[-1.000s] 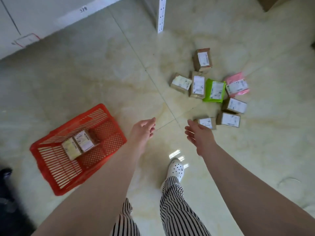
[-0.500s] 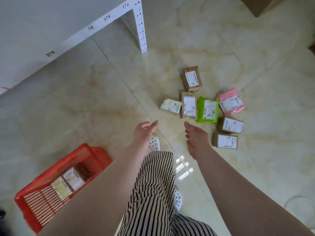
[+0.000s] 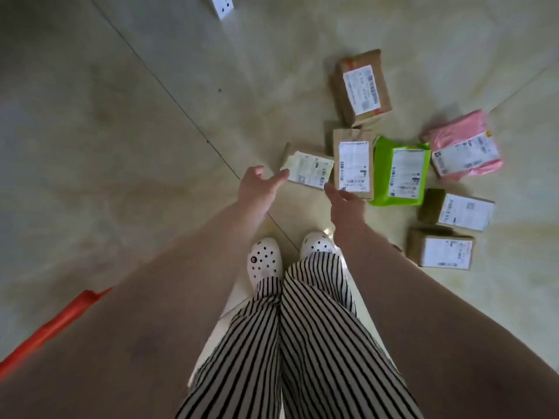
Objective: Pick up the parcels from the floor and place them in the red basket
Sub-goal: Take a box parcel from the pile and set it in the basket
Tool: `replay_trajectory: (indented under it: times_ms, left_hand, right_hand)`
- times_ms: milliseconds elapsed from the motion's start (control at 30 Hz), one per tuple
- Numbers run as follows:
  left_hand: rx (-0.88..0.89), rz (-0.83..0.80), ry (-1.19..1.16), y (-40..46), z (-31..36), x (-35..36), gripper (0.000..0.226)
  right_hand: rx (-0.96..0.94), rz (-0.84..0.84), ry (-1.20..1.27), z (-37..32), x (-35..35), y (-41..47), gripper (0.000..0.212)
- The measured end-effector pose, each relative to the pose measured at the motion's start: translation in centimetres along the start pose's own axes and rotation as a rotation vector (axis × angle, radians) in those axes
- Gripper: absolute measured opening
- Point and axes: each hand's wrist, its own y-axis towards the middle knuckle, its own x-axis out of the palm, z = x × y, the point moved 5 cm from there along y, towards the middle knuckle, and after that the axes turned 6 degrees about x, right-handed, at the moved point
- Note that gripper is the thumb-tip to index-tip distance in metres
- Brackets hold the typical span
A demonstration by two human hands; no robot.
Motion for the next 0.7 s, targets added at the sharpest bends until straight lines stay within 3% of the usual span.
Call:
replay_trajectory:
  times_ms: [167, 300, 367, 533, 700]
  left_hand:
    - [0.004, -0.027, 0.044, 8.1, -2.8, 3.9, 0.082]
    - [0.01, -0.107, 0.058, 11.4, -4.2, 6.2, 0.075]
    - [0.026, -0.062, 0.05, 11.1, -4.7, 6.0, 0.071]
    - [0.036, 0.085, -0.034, 5.7, -3.4, 2.5, 0.052]
    - [-0.014, 0.085, -0.201, -3.2, -0.9, -2.8, 0.062]
  right_hand:
    - [-0.024, 0.007, -0.052, -0.1, 3.0, 7.4, 0.059]
    - [-0.033, 0.025, -0.116, 0.4, 4.8, 10.5, 0.043]
    - [-0.035, 0.05, -0.101, 0.6, 4.8, 10.2, 0.037]
    - [-0.079, 0.039, -0.026, 0.3, 4.0, 4.2, 0.047]
    - [-0.131, -0.043, 0.058, -0.8, 2.7, -6.1, 0.038]
